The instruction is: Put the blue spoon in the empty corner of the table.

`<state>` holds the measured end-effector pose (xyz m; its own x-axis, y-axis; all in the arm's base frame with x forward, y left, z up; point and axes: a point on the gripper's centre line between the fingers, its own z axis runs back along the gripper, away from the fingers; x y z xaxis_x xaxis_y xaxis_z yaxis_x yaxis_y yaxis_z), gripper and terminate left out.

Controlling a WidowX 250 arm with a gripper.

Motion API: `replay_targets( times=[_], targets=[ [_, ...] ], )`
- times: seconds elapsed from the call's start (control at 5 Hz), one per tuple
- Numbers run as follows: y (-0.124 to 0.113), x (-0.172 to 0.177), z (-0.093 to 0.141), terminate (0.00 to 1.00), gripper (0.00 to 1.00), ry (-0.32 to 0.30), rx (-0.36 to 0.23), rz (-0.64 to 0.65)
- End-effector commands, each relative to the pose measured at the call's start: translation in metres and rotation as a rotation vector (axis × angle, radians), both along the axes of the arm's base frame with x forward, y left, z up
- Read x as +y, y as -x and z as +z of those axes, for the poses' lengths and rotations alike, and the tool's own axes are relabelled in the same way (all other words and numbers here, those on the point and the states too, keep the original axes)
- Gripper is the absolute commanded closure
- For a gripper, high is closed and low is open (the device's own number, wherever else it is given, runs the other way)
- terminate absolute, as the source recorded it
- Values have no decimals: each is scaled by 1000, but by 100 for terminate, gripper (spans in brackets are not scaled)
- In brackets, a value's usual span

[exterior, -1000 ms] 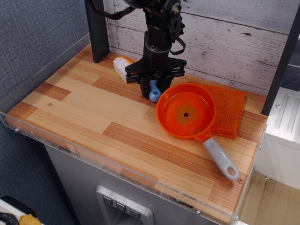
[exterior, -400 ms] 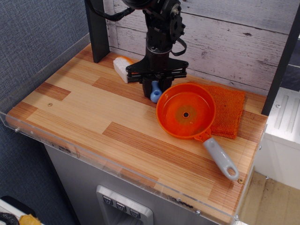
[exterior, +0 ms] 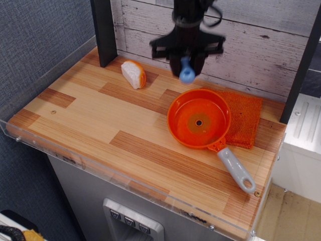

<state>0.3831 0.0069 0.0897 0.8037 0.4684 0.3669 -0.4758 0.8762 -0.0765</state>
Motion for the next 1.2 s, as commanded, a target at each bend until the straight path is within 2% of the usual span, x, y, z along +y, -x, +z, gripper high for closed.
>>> replay_targets(
  times=[0.0, 0.2, 0.6, 1.0],
  targets=[
    [40, 32, 63, 0, 100, -18, -120, 153],
    [67, 56, 65, 0, 100, -38, -108, 278],
    [106, 87, 57, 0, 100, -41, -50, 433],
    [144, 115, 30, 0, 100, -51, 63, 572]
  ],
)
